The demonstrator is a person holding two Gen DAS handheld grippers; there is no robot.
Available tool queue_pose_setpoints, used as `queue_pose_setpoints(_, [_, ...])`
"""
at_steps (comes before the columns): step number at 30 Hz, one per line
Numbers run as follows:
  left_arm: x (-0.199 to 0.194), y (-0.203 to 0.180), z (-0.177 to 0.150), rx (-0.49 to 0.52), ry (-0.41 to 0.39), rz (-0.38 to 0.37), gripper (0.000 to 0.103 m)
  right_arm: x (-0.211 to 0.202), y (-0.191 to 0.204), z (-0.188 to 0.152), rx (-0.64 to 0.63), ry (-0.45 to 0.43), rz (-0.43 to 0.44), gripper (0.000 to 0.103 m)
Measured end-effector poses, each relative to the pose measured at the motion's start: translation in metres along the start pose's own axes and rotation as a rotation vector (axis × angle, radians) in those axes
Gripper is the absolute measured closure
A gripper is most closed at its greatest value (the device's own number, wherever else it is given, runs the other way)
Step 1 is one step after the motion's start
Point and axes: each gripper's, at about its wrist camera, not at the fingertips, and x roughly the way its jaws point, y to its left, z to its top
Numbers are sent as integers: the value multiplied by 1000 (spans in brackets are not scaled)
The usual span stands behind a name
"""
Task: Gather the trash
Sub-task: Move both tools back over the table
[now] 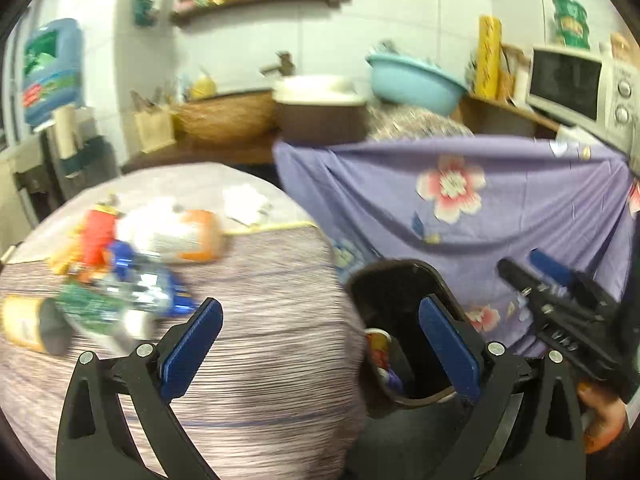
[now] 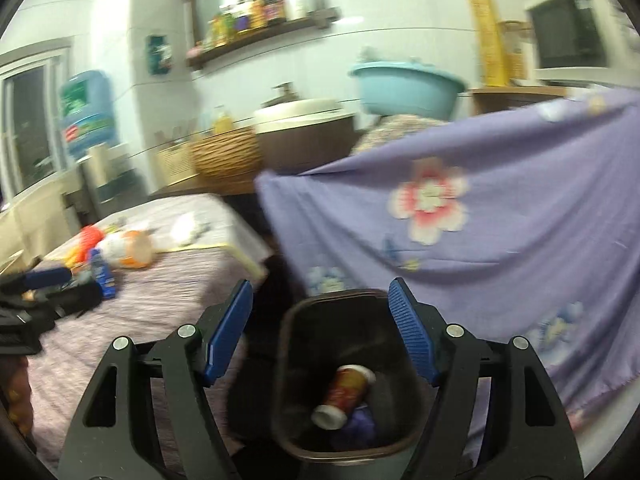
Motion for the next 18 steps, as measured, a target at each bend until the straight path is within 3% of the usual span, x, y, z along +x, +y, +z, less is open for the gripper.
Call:
queue_pose_setpoints(5, [-27,53,-13,-26,-25,106,5,17,69,-2,-109,60,169,32])
queue_pose_setpoints(14, [-65,165,-60,-158,32,341,5,38,184,-9,-299,153,413,32])
queue_pose_setpoints(18, [-79,209,-81,-240,58,397,5,48,227,-11,-377,198,502,32])
